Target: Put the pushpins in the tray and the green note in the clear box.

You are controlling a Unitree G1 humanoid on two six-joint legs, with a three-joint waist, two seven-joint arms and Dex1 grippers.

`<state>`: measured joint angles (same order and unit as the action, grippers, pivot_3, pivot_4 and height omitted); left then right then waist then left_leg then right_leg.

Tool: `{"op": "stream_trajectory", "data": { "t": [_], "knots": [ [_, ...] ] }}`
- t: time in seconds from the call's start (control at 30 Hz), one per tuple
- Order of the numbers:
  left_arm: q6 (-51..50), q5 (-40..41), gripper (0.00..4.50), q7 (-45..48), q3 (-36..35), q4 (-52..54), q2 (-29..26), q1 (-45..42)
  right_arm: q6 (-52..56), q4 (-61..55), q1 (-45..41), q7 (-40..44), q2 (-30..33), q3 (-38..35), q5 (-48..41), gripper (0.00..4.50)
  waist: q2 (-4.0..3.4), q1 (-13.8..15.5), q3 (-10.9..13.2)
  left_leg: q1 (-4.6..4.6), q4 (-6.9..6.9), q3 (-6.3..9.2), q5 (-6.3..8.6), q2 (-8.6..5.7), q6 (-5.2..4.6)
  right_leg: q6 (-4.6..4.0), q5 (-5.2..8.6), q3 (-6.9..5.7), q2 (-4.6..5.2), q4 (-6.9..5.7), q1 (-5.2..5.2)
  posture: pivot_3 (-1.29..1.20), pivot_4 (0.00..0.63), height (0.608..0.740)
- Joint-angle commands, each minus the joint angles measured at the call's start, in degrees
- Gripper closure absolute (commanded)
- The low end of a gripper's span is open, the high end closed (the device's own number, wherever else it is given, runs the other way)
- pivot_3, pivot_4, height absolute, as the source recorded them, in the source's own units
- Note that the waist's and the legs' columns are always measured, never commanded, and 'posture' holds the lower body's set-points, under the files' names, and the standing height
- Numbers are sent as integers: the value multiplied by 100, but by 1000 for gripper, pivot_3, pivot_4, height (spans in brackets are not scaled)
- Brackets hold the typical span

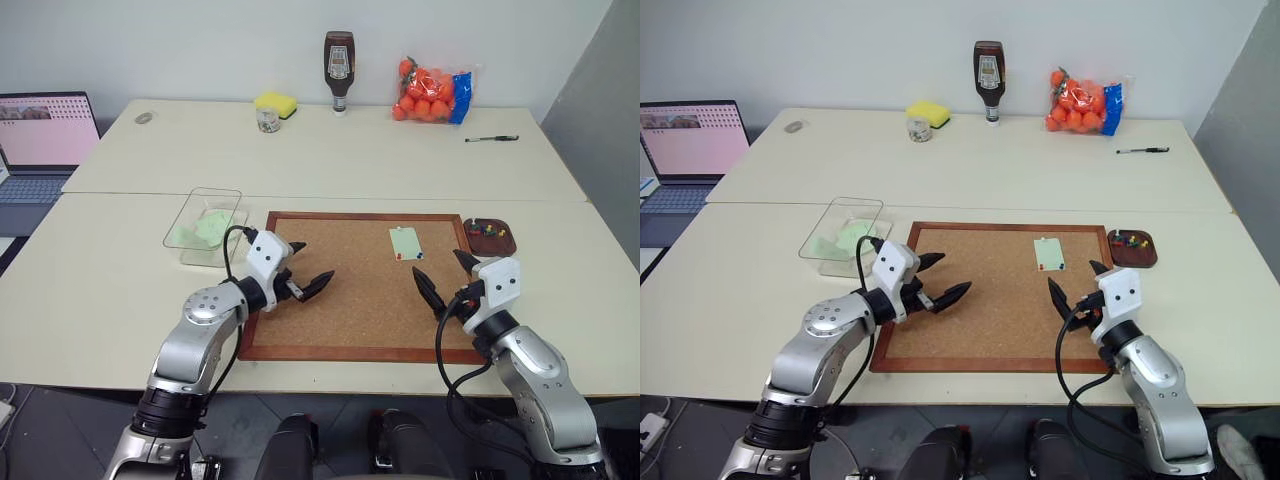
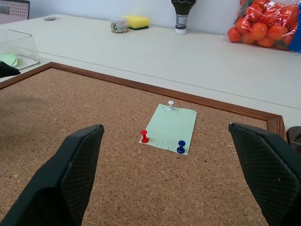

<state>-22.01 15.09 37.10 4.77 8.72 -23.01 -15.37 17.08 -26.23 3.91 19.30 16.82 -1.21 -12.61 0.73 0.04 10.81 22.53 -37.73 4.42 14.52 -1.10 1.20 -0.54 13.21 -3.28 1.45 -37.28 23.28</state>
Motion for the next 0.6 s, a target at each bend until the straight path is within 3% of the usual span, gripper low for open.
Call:
{"op": "stream_trajectory", "data": {
  "t": [0.03,0.6],
  "knots": [
    [108,87,55,25,-57,244,37,5,-117,-208,38,35,31,-130,-70,0,0,-1,0,0,0,0,0,0,0,0,0,0,0,0,0,0,150,740],
    [-141,98,55,306,60,53,-149,-302,-89,-228,17,102,65,-56,-32,0,0,-1,0,-1,0,0,0,0,0,0,0,0,-2,-1,0,0,150,740]
  ]
}}
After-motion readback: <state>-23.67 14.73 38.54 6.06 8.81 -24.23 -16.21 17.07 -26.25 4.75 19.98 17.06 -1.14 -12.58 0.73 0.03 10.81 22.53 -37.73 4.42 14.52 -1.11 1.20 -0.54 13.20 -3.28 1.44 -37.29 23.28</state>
